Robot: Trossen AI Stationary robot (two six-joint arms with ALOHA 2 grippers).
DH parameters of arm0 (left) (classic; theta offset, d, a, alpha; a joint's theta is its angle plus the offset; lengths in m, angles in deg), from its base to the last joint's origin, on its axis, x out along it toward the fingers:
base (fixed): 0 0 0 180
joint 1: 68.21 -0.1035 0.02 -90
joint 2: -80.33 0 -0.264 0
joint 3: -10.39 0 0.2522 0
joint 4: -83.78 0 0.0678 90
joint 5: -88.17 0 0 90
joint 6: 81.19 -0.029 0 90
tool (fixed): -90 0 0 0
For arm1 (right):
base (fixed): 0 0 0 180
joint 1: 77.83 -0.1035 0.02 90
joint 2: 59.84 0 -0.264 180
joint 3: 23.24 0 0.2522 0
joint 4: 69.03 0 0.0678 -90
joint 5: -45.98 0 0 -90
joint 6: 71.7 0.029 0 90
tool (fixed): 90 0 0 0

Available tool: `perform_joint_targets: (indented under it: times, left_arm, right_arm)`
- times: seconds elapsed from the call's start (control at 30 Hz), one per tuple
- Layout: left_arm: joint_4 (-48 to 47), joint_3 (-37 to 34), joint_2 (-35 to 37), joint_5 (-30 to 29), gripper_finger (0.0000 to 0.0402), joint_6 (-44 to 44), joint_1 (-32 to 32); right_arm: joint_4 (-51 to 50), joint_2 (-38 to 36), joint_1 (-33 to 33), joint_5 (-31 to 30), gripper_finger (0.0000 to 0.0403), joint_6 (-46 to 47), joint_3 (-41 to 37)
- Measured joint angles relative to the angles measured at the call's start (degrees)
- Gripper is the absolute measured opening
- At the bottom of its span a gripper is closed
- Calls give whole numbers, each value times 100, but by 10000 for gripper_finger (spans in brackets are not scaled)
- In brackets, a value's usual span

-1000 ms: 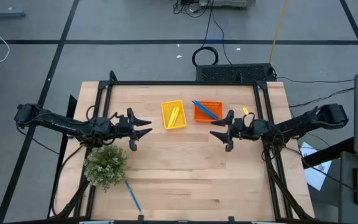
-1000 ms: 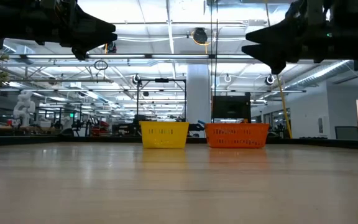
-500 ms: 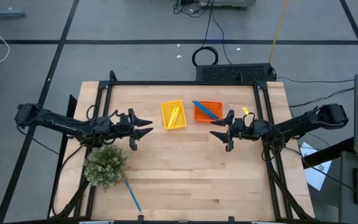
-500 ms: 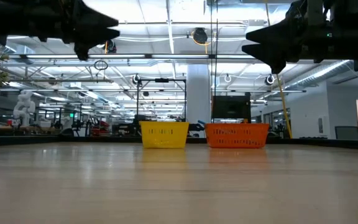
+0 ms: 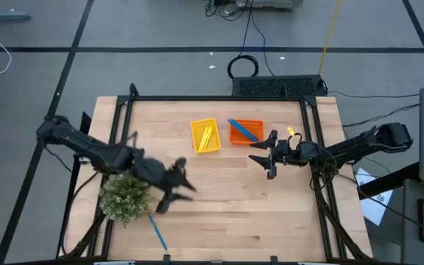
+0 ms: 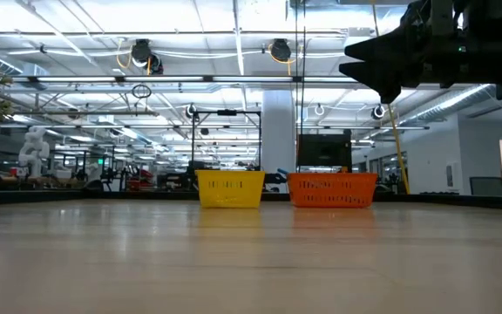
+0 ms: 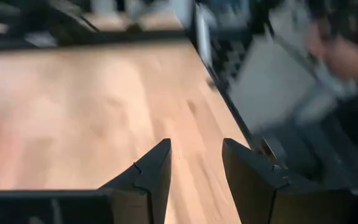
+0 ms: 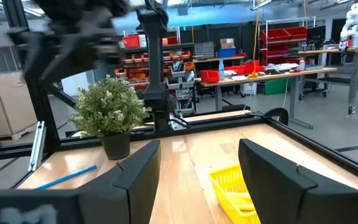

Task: Sort pens & pencils
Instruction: Put the blue pencil into the orange basket

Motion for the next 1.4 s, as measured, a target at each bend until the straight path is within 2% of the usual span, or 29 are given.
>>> perform_joint_targets:
  times: [0.17,0.3,0.6,0.77,1.17,1.4]
  left_arm:
    - [-1348,1148,-983,-19,147,-53,834]
    - [-1612,1504,-1683,-32,147,-140,1416]
    - [-1780,1563,-2812,-191,147,-154,2033]
    - [-1817,1565,-3174,-202,147,-192,2268]
    - [-1827,1565,-3994,-202,147,-1152,2771]
    - [-1817,1563,-4103,-93,147,-1028,2771]
  right_arm:
    - [-52,2,0,0,206,17,2]
    - [-48,0,0,0,206,20,2]
    - [-129,0,0,0,206,22,2]
    - [-185,2,0,0,206,22,2]
    - [-206,0,0,0,206,107,2]
    - [-214,2,0,0,206,107,2]
